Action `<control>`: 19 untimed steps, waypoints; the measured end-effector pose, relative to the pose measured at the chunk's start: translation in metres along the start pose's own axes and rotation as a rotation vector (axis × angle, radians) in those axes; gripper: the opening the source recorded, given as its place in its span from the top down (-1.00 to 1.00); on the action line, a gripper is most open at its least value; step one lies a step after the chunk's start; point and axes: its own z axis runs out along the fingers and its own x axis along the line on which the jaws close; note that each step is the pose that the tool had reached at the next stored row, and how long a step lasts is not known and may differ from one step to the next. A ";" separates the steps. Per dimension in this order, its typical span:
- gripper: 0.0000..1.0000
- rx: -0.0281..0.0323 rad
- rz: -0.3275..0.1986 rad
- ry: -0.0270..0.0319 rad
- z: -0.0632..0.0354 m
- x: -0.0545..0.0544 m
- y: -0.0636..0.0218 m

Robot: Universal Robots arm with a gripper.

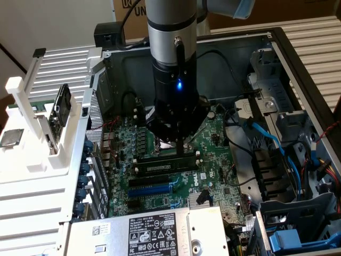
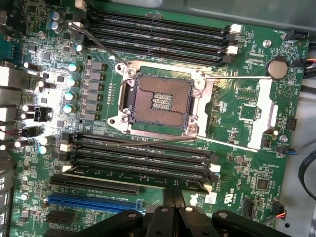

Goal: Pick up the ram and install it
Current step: 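Press down the ram until it locks into place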

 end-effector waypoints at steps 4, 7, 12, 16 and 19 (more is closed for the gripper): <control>0.80 0.0003 0.000 -0.0023 -0.0018 0.010 0.0013; 0.80 0.0006 0.000 -0.0039 -0.0032 0.017 0.0022; 0.80 0.0014 0.001 -0.0097 -0.0050 0.027 0.0036; 0.80 0.0024 0.001 -0.0199 -0.0085 0.030 0.0077; 0.80 0.0026 0.001 -0.0218 -0.0085 0.030 0.0079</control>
